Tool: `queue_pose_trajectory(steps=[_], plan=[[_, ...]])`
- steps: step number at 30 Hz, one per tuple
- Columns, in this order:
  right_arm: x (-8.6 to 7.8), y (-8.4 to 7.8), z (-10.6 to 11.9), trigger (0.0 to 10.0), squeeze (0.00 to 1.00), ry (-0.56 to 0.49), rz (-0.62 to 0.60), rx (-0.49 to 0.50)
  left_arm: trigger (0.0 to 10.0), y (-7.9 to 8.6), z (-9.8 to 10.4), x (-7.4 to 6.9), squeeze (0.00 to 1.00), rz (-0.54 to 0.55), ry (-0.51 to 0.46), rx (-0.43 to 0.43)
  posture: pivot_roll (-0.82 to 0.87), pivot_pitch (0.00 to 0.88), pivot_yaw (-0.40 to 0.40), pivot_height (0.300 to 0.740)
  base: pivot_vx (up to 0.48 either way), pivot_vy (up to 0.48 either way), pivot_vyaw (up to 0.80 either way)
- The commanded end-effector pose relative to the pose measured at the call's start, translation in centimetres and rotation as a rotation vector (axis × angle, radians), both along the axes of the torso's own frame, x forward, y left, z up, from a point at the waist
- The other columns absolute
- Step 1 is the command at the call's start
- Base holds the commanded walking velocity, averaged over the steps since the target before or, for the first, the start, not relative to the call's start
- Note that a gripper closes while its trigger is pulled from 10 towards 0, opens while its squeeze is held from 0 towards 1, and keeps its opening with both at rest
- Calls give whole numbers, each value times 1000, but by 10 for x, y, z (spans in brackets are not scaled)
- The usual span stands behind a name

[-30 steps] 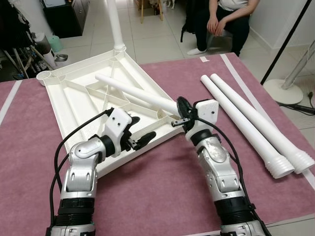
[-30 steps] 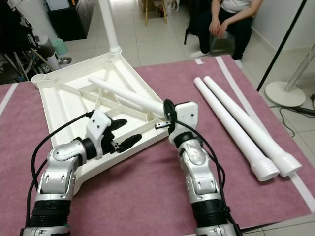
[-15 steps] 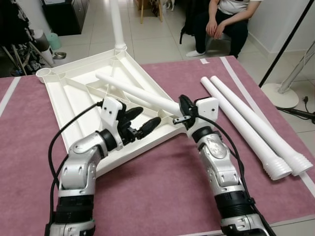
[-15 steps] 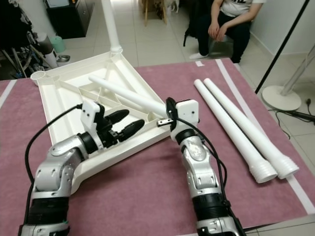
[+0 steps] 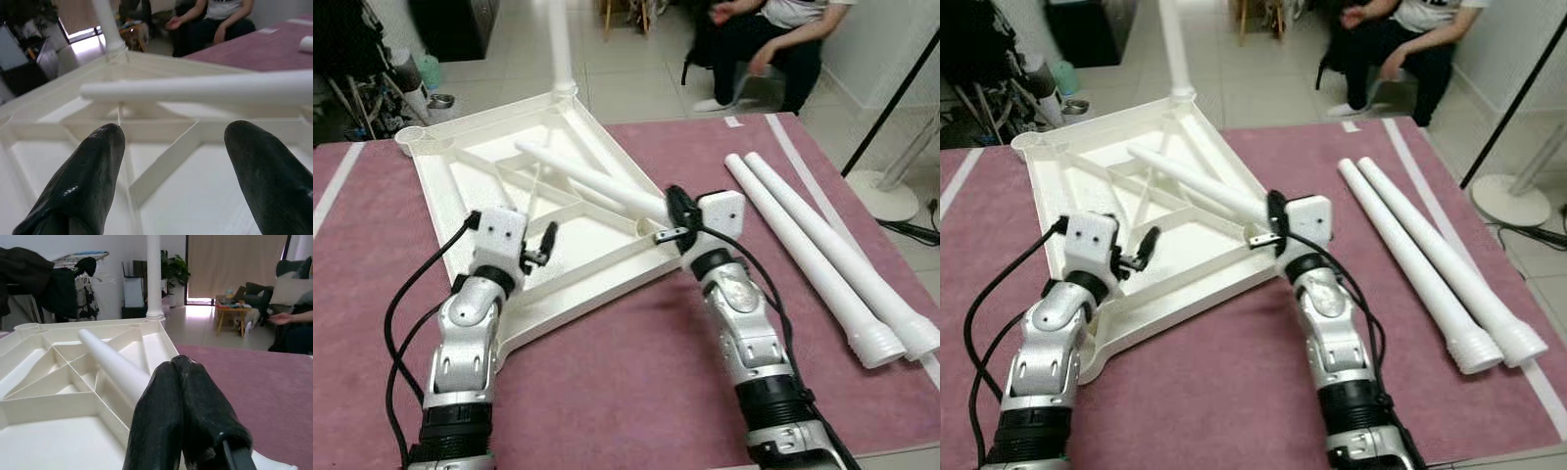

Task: Building children table

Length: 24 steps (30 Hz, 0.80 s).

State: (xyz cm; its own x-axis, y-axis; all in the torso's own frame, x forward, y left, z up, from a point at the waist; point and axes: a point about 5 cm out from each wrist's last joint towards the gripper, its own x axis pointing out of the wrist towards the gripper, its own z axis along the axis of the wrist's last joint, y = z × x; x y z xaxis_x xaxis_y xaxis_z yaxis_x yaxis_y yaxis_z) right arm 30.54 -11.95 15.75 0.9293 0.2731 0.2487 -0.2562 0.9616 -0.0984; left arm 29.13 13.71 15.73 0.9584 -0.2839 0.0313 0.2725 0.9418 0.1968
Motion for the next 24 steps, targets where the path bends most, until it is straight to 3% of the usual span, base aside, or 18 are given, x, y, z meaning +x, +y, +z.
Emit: queue_pose_trajectory(steps=[1, 4, 5, 13, 16, 18, 20, 23, 24], plan=[[1, -3, -3, 10000, 0, 3, -8, -21, 10000, 0, -6, 2, 0, 7, 22, 29, 17, 0, 85, 740, 0, 0, 0], [4, -3, 7, 10000, 0, -13, 12, -22, 10000, -5, 3, 7, 0, 1, 0, 25, 11, 0, 80, 740, 0, 0, 0], [5, -5, 10, 10000, 0, -15, 5, -13, 10000, -6, 4, 9, 0, 31, 0, -14, 11, 0, 57, 740, 0, 0, 0], [15, -16, 12, 10000, 0, 26, -20, -61, 10000, -7, 0, 13, 0, 117, 8, -82, -5, 0, 54, 740, 0, 0, 0], [39, -26, 38, 10000, 0, 116, 85, -119, 10000, -12, 8, 12, 0, 101, -15, -73, 3, 0, 47, 740, 0, 0, 0], [45, -27, 47, 10000, 0, 139, 110, -121, 10000, -13, 10, 12, 0, 92, -24, -59, 3, 0, 47, 740, 0, 0, 0], [65, -29, 66, 10000, 0, 202, 128, -86, 10000, -15, 15, 13, 0, 77, -49, -35, 12, 0, 41, 740, 0, 0, 0], [73, -27, 71, 10000, 0, 236, 150, -70, 10000, -17, 18, 13, 0, 73, -58, -32, 12, 0, 41, 740, 0, 0, 0], [80, -24, 72, 10000, 1000, 291, 187, -49, 10000, -18, 21, 12, 0, 69, -68, -29, 36, 0, 30, 740, 0, 0, 0]])
